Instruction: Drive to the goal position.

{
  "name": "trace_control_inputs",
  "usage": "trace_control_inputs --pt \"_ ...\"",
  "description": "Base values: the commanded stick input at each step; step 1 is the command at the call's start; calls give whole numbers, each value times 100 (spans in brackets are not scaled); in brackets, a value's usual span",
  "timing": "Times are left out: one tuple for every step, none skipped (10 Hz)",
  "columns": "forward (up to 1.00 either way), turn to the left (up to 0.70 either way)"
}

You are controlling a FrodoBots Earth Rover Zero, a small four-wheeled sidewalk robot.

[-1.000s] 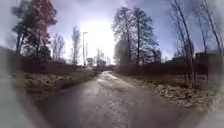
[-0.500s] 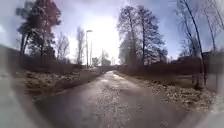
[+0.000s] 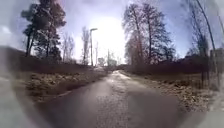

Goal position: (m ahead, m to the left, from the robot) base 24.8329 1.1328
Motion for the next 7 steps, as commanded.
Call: trace_control_inputs --pt "85 3" --pt "85 2" --pt "85 1" --pt "85 0" --pt "85 0" --pt "85 0" --pt "85 0"
